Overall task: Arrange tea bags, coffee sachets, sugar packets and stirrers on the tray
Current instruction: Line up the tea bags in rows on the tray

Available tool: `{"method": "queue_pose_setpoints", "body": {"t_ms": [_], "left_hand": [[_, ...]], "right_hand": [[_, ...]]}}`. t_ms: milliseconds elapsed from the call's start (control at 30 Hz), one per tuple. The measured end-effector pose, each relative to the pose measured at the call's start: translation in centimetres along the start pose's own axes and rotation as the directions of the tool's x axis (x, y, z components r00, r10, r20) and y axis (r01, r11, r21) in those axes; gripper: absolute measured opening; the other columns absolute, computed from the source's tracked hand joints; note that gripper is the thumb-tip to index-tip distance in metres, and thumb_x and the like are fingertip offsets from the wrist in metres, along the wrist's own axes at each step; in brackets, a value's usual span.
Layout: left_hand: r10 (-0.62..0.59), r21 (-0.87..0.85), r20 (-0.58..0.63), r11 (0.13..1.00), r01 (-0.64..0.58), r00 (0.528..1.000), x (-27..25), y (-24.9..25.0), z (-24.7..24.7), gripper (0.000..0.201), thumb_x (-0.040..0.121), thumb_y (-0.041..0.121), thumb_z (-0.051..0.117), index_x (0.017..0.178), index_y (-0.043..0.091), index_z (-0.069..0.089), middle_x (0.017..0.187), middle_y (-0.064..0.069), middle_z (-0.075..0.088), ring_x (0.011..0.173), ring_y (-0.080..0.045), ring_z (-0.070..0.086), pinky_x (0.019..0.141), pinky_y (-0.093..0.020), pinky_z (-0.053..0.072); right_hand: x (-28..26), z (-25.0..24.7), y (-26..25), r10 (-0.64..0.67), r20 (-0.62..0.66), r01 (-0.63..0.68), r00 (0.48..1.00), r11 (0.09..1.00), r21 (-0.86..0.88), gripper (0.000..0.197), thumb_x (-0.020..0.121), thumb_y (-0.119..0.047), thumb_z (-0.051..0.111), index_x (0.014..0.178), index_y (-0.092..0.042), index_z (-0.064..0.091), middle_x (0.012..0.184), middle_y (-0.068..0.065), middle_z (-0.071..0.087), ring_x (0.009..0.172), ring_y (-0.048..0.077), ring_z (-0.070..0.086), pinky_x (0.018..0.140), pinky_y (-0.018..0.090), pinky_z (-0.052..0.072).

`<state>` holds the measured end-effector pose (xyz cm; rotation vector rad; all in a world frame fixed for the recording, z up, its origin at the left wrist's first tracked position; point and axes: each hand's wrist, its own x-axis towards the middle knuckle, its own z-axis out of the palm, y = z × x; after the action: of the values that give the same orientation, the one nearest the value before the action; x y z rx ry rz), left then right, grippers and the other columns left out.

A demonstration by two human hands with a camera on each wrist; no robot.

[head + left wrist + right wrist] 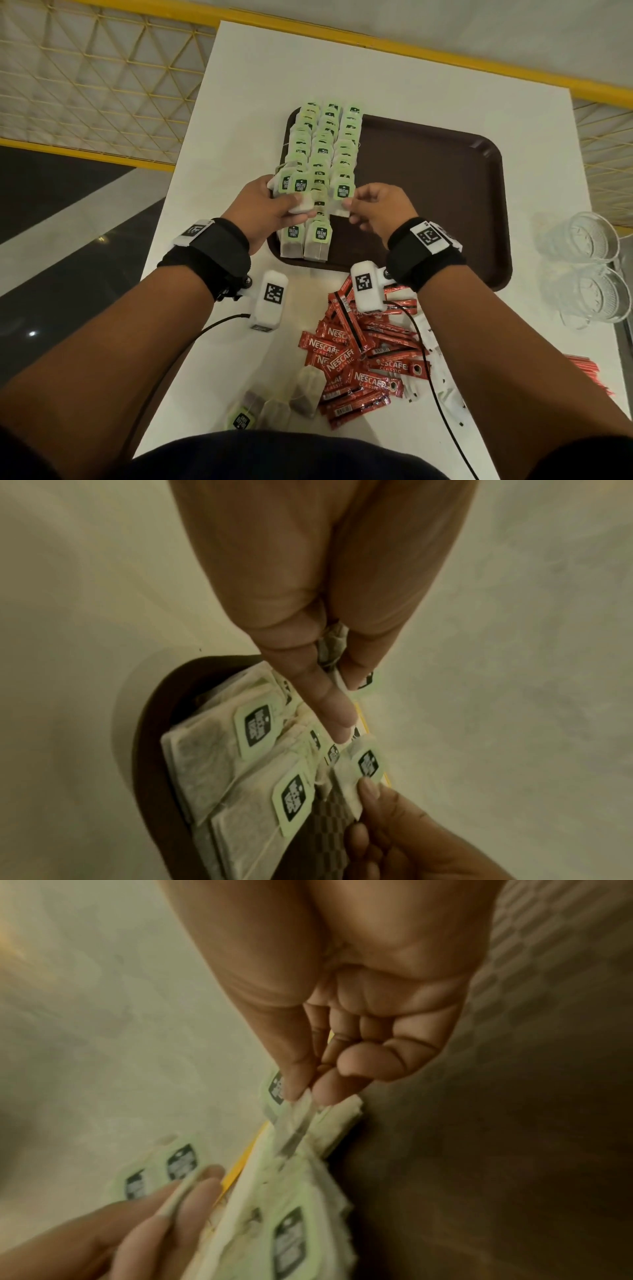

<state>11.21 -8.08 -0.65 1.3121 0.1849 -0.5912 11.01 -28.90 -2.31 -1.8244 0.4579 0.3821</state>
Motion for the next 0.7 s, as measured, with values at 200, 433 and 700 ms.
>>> {"method": "queue_pose_setpoints", "body": {"t_ms": [200, 433, 700], "left_hand": [[-0.013, -0.049, -0.004, 0.999, 0.013, 1.0, -0.1, 0.2, -0.2, 0.036, 0.096, 0.0, 0.055, 0.132, 0.004, 0.051, 0.121, -0.012, 0.068, 0.102, -0.027, 0.071, 0.077, -0.024, 0.058], [-0.035, -0.067, -0.023, 0.997, 0.034, 0.999, -0.2, -0.1, -0.2, 0.037, 0.097, 0.001, 0.054, 0.134, 0.003, 0.049, 0.124, -0.014, 0.066, 0.101, -0.028, 0.071, 0.074, -0.023, 0.057], [-0.044, -0.069, -0.046, 0.997, 0.041, 0.998, -0.2, -0.2, -0.5, 0.035, 0.097, 0.0, 0.053, 0.132, 0.002, 0.049, 0.121, -0.016, 0.067, 0.095, -0.026, 0.073, 0.07, -0.021, 0.057]], "right_hand": [[1.0, -0.5, 1.2, 0.072, -0.028, -0.074, 0.997, 0.992, -0.099, 0.016, 0.087, -0.016, 0.072, 0.099, -0.008, 0.063, 0.076, 0.001, 0.065, 0.053, 0.006, 0.055, 0.045, 0.016, 0.045], [2.5, 0.5, 0.4, 0.063, -0.076, -0.081, 0.995, 0.964, -0.254, 0.017, 0.085, -0.023, 0.074, 0.08, -0.017, 0.059, 0.074, 0.001, 0.066, 0.05, 0.009, 0.057, 0.043, 0.02, 0.043], [3.6, 0.9, 0.1, 0.022, -0.15, -0.069, 0.988, 0.946, -0.316, 0.018, 0.086, -0.028, 0.073, 0.087, -0.017, 0.06, 0.084, 0.005, 0.071, 0.052, 0.013, 0.061, 0.049, 0.023, 0.048]]}}
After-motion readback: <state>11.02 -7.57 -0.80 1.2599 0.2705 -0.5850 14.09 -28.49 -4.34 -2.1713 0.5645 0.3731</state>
